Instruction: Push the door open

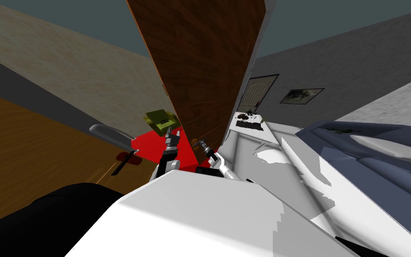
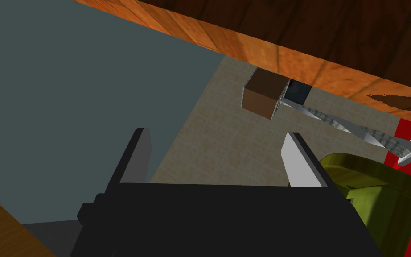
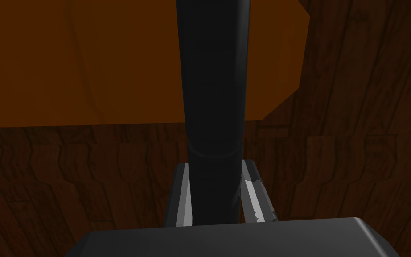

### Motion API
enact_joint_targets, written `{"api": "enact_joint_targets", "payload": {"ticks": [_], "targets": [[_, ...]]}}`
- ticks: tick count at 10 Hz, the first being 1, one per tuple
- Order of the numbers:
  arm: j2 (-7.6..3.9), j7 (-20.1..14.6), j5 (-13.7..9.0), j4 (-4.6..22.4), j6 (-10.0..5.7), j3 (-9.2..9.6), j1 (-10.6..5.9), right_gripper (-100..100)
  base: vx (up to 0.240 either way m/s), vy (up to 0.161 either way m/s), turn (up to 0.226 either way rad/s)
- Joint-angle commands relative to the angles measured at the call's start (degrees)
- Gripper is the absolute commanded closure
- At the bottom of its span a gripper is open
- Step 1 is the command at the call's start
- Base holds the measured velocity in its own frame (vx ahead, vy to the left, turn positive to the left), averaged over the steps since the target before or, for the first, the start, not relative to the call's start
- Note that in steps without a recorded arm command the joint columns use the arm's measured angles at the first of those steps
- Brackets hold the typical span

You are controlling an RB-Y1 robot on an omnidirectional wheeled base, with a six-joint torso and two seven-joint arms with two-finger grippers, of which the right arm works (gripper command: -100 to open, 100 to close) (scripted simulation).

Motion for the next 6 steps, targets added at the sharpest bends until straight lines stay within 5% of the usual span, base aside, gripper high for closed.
{"api": "enact_joint_targets", "payload": {"ticks": [1,4,6], "targets": [[-0.21,0.04,0.05,0.31,0.22,0.16,0.31,100,-0.021,-0.024,0.005],[-0.21,0.04,0.05,0.31,0.22,0.16,0.31,100,-0.009,-0.009,-0.003],[-1.11,-0.06,0.61,0.67,0.08,-2.08,0.23,100,0.063,0.105,-0.004]]}}
